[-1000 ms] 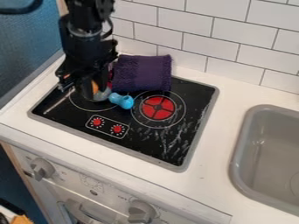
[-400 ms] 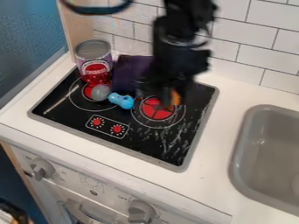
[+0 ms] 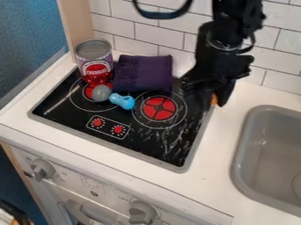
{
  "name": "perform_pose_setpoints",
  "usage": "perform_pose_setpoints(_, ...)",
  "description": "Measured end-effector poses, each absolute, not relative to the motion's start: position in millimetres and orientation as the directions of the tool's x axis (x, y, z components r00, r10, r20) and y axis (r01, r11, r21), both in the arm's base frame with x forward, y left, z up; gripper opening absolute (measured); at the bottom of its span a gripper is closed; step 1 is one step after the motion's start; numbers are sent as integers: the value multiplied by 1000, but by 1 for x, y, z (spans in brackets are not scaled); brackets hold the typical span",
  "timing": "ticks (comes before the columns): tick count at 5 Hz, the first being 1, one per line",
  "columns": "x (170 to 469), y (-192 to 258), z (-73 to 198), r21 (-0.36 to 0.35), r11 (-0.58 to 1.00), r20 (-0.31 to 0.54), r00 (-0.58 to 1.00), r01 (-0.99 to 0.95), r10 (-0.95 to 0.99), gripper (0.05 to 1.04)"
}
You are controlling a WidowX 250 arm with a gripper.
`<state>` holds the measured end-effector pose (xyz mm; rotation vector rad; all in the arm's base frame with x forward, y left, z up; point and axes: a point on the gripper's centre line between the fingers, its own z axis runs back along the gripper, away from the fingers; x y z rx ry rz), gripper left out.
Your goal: Move the fish in the top right side of the stove
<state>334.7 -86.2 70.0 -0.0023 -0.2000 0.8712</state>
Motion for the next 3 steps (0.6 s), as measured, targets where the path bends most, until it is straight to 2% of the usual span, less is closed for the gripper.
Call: perform_pose_setpoints(3, 391, -80, 48, -102, 633, 186, 610, -768, 770, 334)
